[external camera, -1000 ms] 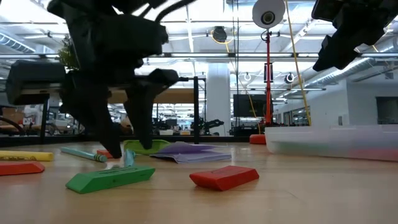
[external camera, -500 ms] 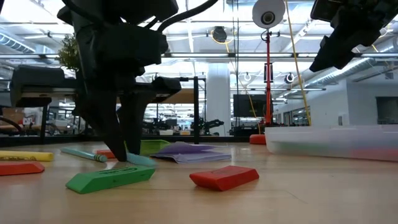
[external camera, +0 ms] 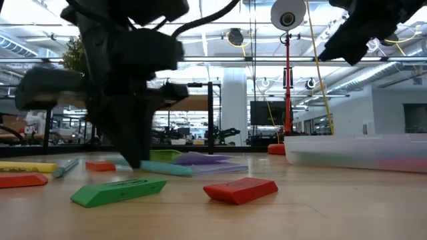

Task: Pack school essentials
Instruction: Put the blue pen into the pink supply box

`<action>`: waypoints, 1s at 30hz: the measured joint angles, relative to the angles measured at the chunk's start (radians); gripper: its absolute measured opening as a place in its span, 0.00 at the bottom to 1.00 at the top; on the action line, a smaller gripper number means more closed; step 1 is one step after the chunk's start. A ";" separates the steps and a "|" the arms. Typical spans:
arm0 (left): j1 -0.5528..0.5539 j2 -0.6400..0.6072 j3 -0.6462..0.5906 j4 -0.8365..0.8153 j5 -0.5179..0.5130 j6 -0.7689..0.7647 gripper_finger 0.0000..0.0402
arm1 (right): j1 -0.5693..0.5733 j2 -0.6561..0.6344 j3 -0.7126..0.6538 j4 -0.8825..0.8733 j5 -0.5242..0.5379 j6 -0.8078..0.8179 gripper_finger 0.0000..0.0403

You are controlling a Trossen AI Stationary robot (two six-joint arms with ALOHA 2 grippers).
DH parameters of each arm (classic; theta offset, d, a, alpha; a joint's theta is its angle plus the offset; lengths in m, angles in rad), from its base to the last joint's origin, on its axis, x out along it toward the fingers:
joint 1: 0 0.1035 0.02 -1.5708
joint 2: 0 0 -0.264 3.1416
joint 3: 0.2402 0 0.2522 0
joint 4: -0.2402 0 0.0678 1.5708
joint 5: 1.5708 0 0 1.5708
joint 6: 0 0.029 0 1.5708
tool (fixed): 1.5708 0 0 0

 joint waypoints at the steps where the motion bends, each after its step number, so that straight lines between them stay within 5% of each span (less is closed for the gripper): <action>1: 0.000 -0.015 0.000 0.004 -0.006 -0.016 0.09 | 0.000 0.003 0.000 0.014 0.018 -0.008 0.32; 13: 0.018 -0.214 0.003 -0.008 -0.113 -0.106 0.06 | 0.015 0.192 0.014 0.386 0.096 -0.241 0.32; 24: 0.111 -0.224 0.088 -0.093 -0.136 -0.134 0.02 | 0.015 0.540 0.307 0.255 0.199 -0.374 0.33; 30: 0.109 -0.224 0.080 -0.102 -0.134 -0.145 0.05 | 0.015 0.618 0.346 0.209 0.187 -0.376 0.40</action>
